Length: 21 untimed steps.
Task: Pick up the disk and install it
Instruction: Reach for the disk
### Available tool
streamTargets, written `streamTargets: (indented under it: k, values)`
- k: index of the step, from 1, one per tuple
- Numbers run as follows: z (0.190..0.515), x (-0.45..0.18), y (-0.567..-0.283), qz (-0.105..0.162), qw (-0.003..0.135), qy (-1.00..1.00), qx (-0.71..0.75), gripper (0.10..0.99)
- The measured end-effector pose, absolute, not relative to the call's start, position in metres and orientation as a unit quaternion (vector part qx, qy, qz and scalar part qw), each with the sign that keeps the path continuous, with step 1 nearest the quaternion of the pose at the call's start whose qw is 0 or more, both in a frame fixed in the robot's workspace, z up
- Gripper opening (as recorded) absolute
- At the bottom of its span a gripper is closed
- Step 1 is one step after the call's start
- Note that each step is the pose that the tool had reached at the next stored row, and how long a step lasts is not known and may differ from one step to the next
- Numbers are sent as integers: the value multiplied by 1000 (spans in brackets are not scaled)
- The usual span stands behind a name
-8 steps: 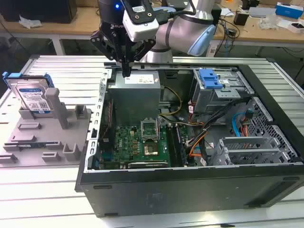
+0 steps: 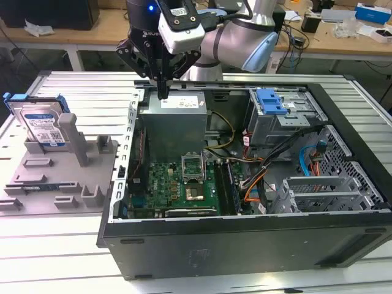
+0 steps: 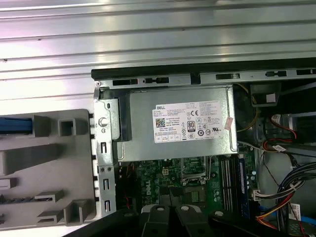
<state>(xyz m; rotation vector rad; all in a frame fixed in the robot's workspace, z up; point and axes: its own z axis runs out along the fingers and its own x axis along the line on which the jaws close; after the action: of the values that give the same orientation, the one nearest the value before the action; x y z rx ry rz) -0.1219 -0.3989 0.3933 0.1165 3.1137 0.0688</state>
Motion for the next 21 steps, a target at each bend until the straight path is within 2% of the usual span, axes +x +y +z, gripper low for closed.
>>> streamTargets:
  k: [21]
  values:
    - [388,-246,-349,22,12,999,37,106]
